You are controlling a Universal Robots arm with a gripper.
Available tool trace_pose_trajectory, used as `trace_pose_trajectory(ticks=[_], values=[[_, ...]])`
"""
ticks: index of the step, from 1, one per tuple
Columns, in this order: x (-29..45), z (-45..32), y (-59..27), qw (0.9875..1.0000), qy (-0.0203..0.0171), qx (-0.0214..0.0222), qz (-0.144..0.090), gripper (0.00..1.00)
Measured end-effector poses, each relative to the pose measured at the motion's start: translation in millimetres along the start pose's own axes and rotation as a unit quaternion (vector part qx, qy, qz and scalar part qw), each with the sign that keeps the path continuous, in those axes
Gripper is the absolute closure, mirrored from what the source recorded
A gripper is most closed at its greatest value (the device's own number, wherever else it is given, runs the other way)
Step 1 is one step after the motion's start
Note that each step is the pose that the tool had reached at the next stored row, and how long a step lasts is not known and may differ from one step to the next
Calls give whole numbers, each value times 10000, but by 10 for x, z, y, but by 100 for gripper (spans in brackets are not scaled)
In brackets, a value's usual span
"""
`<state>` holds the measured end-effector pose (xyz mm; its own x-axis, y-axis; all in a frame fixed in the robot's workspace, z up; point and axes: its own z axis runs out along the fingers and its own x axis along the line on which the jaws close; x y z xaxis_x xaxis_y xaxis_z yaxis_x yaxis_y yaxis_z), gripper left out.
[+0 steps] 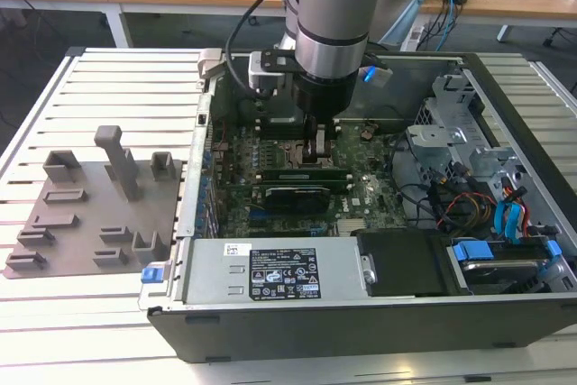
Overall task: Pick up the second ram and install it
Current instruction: 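Insert the second ram into the second slot, then press down the second ram until it locks into place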
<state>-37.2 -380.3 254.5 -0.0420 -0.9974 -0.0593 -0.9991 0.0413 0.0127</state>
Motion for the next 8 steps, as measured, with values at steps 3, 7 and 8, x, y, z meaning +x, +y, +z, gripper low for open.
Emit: trace_pose_trajectory(ticks=[3,7,8], values=[[0,0,0,10000,2,0,0,89],[-3,0,-58,10000,4,-4,1,89],[-5,1,-122,10000,4,-12,1,89]])
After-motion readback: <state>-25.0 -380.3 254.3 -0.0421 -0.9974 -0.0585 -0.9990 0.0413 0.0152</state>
